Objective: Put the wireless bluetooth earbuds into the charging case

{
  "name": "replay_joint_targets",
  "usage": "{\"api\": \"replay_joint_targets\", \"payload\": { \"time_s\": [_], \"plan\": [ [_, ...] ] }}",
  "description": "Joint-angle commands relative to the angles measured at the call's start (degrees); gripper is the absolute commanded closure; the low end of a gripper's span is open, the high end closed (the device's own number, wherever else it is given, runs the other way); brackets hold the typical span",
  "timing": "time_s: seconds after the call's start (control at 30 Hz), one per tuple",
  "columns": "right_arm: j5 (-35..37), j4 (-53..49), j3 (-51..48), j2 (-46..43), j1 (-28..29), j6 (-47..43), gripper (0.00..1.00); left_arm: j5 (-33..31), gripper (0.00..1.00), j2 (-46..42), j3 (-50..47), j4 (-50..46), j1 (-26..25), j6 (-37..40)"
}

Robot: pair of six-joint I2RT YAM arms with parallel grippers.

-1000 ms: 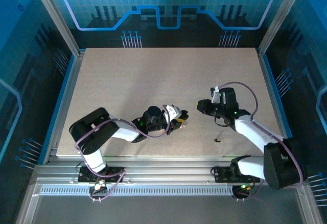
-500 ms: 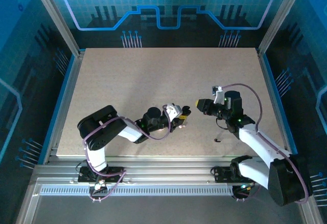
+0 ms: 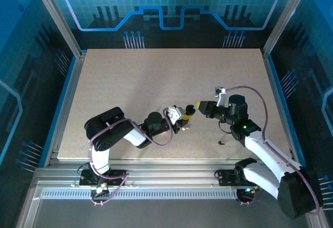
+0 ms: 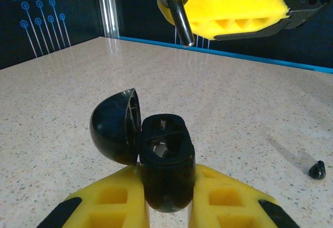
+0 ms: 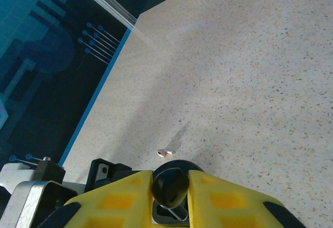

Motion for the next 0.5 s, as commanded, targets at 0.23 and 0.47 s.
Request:
{"api": "replay_joint_targets", "payload": {
  "time_s": [0.23,0.47],
  "plan": [
    [2.0,3.1,2.0,1.1,3.1,0.7,0.77,-1.9,0.92,-1.3,1.1,3.3,-0.4,2.2],
    [2.6,3.9,2.9,3.3,4.5,1.1,0.77,-2.4,0.92,-2.0,1.8,3.3,-0.4,1.5]
  ]
}}
